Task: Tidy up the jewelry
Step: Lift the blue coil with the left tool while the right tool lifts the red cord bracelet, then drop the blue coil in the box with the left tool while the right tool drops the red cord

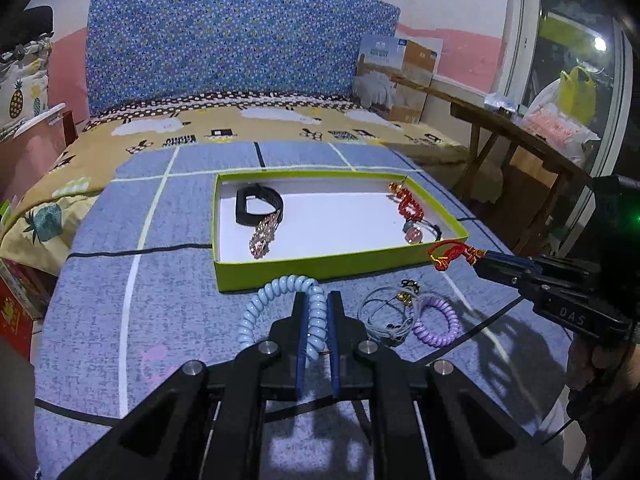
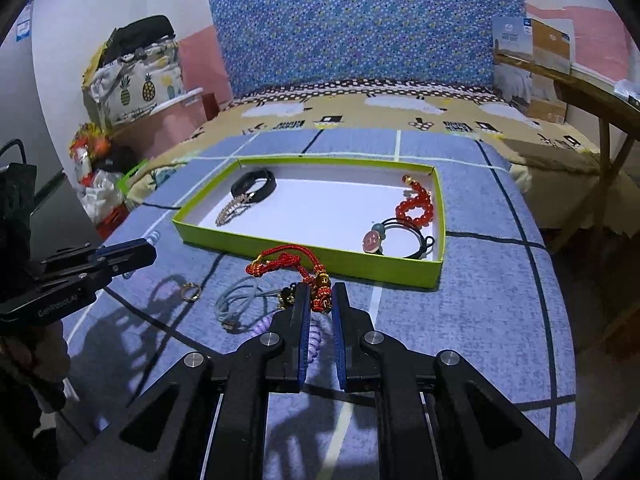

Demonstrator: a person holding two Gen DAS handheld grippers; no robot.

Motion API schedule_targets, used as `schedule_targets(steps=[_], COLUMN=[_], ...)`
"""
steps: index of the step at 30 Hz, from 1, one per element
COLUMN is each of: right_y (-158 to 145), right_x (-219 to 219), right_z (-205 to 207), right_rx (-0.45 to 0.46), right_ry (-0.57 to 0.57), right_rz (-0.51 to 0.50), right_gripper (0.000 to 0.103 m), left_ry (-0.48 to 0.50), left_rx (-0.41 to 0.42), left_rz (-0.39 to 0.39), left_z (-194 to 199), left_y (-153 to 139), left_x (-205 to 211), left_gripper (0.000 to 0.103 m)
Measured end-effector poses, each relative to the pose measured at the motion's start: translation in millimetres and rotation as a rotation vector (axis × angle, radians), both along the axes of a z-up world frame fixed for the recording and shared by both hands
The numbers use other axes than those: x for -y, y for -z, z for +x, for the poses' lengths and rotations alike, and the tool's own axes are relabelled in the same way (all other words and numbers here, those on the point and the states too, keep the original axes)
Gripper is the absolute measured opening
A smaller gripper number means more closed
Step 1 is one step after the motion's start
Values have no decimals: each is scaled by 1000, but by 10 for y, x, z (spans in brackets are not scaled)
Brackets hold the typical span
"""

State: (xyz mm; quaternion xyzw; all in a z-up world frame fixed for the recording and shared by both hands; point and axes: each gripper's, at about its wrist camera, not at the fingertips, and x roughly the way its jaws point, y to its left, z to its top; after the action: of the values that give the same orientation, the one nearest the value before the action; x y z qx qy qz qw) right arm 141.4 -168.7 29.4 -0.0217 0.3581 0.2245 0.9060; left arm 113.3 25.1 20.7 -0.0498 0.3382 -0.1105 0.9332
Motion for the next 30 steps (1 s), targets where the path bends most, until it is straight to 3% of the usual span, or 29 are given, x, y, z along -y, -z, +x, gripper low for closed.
schedule_targets(steps=[8, 16, 30], right_y=[-111, -141, -116], right_x=[23, 51, 58], right_z=[-130, -151, 200], right_rx=[26, 30, 15], right_ry=[2, 16, 34], right_rz=[15, 26, 13], right_gripper=[10, 10, 11], left_ry=[14, 23, 61], left_rx=[53, 56, 51], left_rz=[-17, -13, 36], left_z=[-148, -133, 189], left_y=[-167, -197, -192], left_x=[-8, 10, 161], left_gripper=[9, 9, 9])
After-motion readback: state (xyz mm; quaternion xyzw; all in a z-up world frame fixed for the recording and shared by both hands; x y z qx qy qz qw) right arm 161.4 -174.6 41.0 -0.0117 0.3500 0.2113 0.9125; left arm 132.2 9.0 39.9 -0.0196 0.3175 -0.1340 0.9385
